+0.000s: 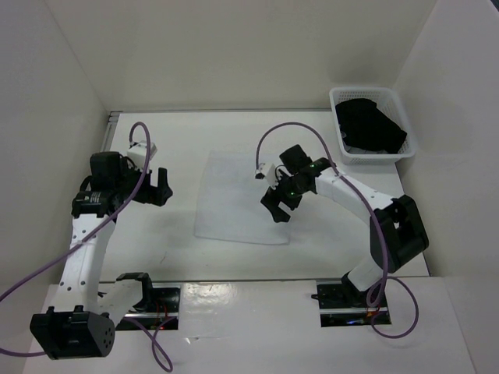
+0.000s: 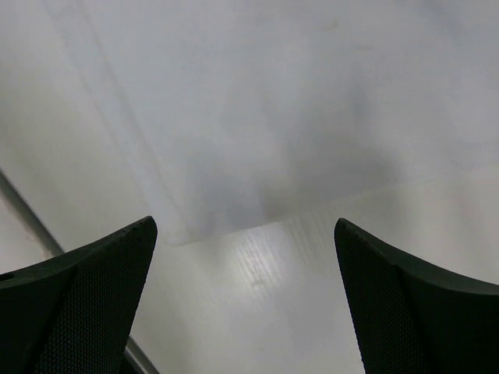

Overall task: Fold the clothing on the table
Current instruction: Flatten the skirt out

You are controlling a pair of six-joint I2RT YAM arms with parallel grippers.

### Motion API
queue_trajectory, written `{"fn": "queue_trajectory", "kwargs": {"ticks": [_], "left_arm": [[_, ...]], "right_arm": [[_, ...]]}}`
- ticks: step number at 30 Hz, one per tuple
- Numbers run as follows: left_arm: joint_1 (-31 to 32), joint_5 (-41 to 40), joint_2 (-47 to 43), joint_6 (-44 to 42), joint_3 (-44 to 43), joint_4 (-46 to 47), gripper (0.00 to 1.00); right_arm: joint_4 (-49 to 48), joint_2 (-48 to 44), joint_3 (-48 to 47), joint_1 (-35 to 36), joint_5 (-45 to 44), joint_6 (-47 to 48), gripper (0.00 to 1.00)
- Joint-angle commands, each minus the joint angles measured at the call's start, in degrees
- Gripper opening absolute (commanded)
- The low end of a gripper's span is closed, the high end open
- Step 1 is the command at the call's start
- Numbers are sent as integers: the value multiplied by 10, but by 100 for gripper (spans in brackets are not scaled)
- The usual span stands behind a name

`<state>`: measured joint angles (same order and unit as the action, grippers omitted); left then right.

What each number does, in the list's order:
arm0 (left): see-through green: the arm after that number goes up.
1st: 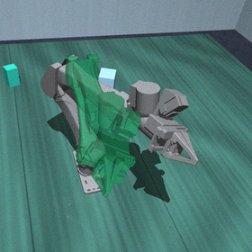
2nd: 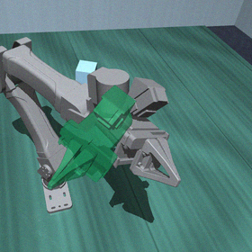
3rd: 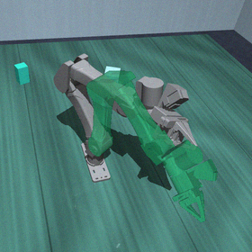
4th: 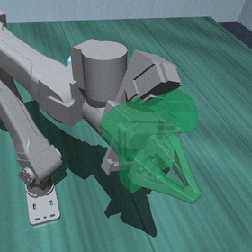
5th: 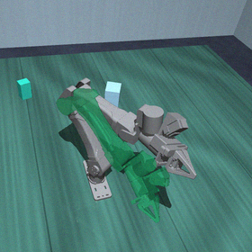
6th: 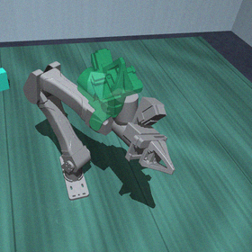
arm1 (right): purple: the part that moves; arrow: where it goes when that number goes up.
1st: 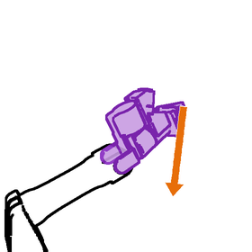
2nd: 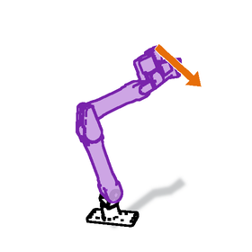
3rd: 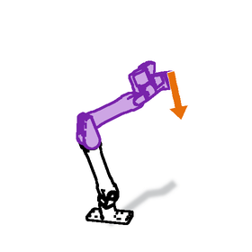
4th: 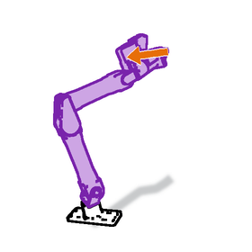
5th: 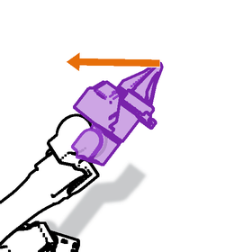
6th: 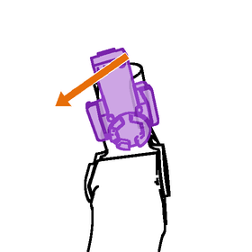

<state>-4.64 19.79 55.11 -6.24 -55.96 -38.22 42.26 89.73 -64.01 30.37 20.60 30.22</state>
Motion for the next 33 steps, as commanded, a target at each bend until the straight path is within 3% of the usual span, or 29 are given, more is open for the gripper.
{"fn": "queue_trajectory", "kwargs": {"ticks": [1, 6, 11, 16, 21, 28, 33], "left_arm": [[-3, 8, 10, -11, 2, 14, 100], [3, 35, 78, -11, -19, 20, 100], [3, 86, 255, -11, -112, 20, 100], [8, 120, 435, -11, -218, 39, 98], [15, 139, 569, -6, -338, 39, 94], [33, 138, 660, -6, -436, 86, 88], [45, 143, 704, 0, -478, 108, 85]], "right_arm": [[-71, -29, 6, -20, -62, -48, 99], [-95, -49, -25, -55, -69, -82, 99], [-110, -42, -62, -81, -69, -89, 99], [-138, 19, -101, -115, -52, -94, 99], [-138, 99, -169, -152, -19, -94, 92], [-159, 202, -226, -210, 85, -94, 72], [-181, 240, -243, -223, 122, -107, 69]]}}
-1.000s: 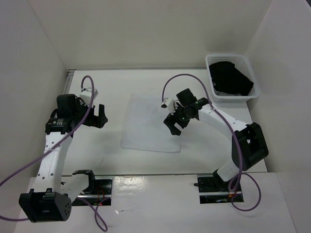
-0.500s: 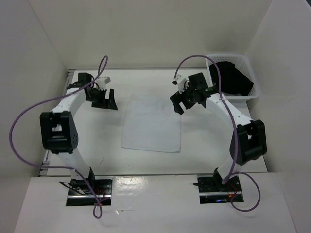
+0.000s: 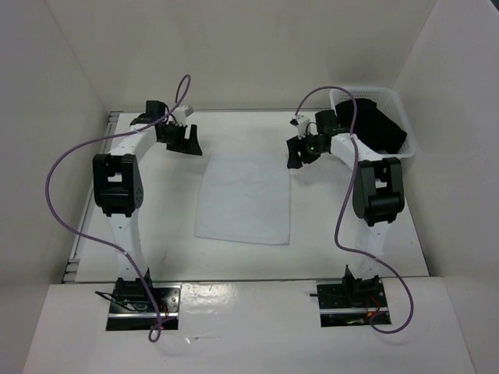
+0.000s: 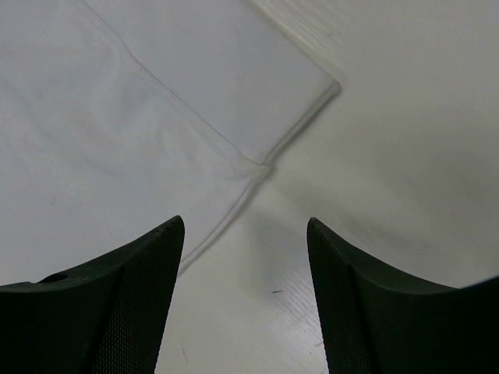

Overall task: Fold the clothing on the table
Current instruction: Flatten the skirt out

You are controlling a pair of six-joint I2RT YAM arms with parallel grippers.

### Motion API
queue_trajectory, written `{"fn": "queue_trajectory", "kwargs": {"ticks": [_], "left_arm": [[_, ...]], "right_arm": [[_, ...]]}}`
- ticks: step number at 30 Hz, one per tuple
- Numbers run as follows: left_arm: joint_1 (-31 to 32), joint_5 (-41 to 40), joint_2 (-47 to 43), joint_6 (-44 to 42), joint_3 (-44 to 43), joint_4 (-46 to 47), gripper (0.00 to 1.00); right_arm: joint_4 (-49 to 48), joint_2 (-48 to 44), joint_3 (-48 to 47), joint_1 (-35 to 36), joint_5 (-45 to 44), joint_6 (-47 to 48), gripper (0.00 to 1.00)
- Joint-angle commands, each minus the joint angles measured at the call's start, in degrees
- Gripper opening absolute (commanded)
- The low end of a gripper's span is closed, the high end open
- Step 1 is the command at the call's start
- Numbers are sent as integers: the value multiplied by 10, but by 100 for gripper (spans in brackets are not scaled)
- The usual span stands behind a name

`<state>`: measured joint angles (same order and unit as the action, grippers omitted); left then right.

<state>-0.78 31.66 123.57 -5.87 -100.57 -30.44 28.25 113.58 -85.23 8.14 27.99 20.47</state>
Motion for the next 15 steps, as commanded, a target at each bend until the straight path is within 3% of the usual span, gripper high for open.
{"fn": "queue_trajectory", "kwargs": {"ticks": [1, 6, 9, 15], "left_arm": [[12, 24, 26, 2, -51, 30, 85], [12, 24, 71, 12, -87, 30, 83], [12, 30, 98, 25, -106, 30, 81], [18, 30, 121, 31, -125, 30, 77]], "right_arm": [[-56, 9, -38, -1, 48, -10, 69], [-63, 56, -67, -6, 81, -27, 66], [-58, 88, -92, -6, 87, -32, 58], [-58, 110, -107, -17, 101, -38, 56]]}}
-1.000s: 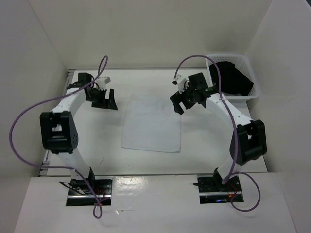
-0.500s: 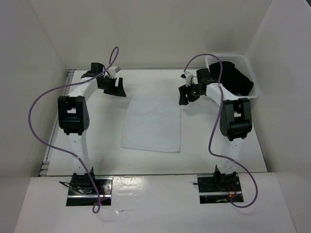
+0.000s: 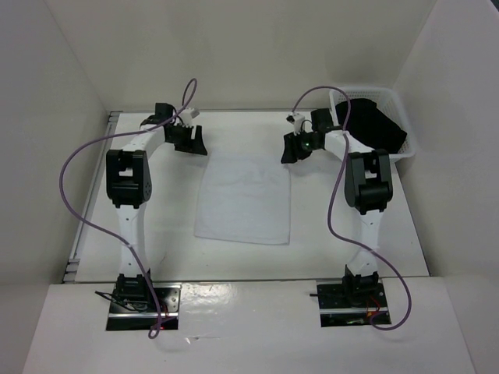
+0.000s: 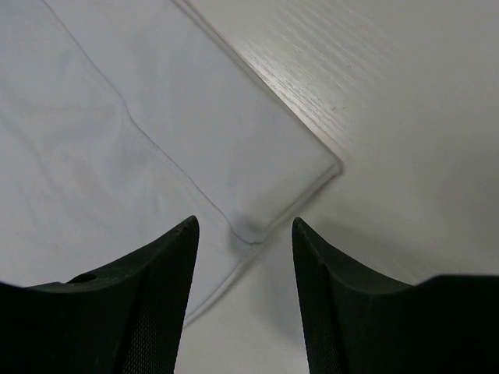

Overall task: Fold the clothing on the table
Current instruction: Flatten the skirt out, then fold the skirt

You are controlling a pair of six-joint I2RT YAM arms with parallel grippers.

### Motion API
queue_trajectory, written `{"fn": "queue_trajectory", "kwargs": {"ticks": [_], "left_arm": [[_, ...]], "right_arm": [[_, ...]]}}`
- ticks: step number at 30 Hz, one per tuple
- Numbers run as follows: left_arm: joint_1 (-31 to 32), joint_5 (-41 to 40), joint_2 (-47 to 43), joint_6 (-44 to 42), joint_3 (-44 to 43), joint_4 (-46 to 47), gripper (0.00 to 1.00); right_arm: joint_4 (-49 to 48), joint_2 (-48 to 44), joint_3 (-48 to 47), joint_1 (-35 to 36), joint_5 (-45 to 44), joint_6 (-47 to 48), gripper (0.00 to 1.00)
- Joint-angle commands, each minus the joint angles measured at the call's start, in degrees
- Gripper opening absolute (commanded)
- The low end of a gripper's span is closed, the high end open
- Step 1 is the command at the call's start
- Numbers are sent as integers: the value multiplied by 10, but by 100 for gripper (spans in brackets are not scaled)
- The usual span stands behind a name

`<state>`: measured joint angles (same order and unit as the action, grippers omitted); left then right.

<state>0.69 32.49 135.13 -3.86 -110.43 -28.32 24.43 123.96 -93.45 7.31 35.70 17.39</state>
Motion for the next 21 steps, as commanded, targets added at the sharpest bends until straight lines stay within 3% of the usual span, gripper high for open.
{"fn": "queue_trajectory", "kwargs": {"ticks": [1, 9, 21], "left_arm": [[4, 21, 12, 16, -31, 9, 77], [29, 40, 36, 16, -56, 2, 74], [63, 23, 82, 11, -108, -40, 59]], "right_arm": [[-24, 11, -24, -9, 24, -7, 56], [-25, 17, -24, -26, 41, -12, 56], [-35, 17, -13, -31, 59, -12, 56]]}}
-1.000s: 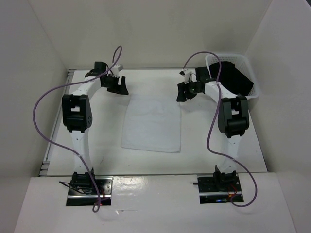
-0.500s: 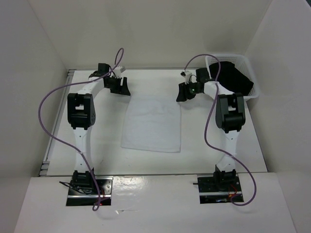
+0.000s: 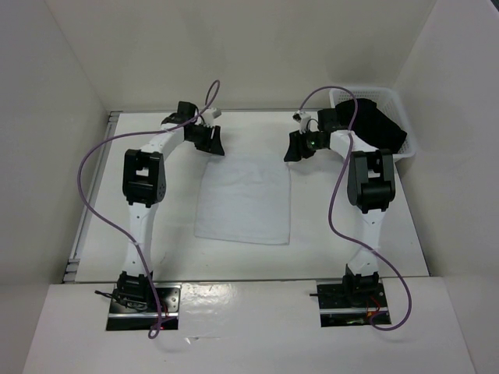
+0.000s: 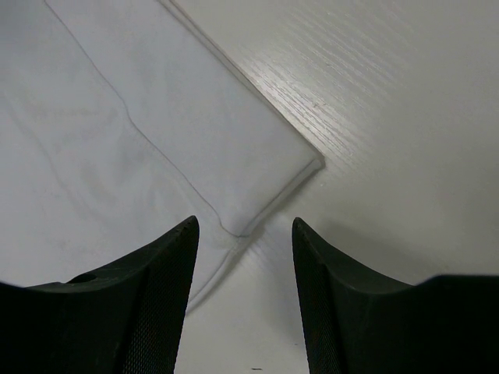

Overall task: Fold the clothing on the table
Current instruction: Fold the skirt

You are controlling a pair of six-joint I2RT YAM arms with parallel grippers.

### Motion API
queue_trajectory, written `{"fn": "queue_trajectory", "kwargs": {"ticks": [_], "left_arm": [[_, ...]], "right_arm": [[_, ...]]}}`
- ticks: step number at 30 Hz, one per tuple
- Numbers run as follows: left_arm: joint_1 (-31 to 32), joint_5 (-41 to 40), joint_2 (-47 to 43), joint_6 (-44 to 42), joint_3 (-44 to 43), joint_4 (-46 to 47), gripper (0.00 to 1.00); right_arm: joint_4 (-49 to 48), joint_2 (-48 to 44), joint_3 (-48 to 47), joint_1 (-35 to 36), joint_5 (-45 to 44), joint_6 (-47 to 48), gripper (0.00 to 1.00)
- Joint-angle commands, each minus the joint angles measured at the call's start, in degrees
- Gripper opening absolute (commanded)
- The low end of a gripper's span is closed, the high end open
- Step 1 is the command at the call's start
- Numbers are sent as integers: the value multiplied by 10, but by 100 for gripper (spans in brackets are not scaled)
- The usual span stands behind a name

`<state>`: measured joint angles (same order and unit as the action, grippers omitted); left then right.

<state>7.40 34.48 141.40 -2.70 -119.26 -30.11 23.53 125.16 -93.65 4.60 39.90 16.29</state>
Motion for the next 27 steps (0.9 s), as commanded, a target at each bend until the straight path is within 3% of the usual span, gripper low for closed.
{"fn": "queue_trajectory", "kwargs": {"ticks": [1, 5, 9, 12, 21, 27], "left_arm": [[-10, 3, 19, 0, -25, -22, 57], [-15, 3, 25, 0, -25, -28, 42], [-15, 8, 25, 0, -19, -28, 21], [-15, 9, 25, 5, -19, -28, 12], [-15, 3, 25, 5, -19, -28, 7], [-15, 3, 25, 0, -14, -33, 7]], "right_arm": [[-26, 5, -11, -4, 17, -1, 56], [-26, 10, -21, -4, 17, -13, 56], [-26, 26, -35, -4, 22, -25, 56], [-26, 38, -46, -4, 22, -37, 56], [-21, 55, -68, -4, 16, -49, 56], [10, 97, -137, -4, 21, -54, 56]]}}
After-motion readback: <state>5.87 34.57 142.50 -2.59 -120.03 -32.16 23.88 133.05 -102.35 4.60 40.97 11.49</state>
